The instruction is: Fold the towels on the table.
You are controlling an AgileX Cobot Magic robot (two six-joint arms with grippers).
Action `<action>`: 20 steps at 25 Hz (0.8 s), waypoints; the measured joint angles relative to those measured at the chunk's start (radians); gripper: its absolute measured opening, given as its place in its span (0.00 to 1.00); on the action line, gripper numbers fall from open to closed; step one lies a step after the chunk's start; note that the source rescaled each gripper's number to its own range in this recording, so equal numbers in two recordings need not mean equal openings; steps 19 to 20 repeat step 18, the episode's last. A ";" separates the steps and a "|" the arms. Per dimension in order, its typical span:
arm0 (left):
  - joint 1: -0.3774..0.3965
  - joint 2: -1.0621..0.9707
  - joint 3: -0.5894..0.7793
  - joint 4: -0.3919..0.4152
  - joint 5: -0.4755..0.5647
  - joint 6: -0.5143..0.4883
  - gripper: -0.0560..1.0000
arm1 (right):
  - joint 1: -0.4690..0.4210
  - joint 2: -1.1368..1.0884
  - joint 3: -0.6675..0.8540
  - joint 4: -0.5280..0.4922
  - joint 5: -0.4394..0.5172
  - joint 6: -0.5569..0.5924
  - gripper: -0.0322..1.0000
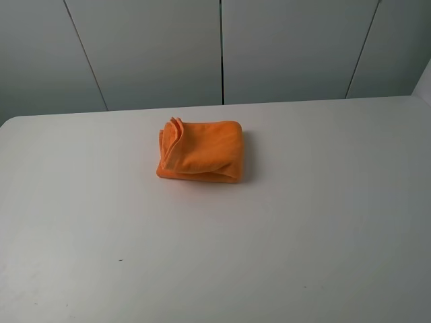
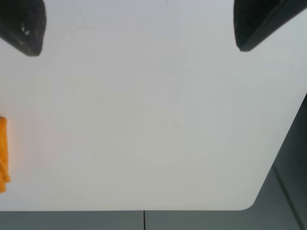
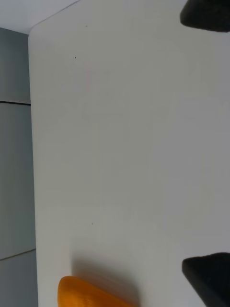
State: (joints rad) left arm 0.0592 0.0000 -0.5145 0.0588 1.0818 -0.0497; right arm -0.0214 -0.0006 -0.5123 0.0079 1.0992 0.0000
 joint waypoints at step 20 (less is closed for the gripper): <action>0.000 0.000 0.000 0.000 0.000 0.000 1.00 | 0.000 0.000 0.000 0.000 0.000 0.000 1.00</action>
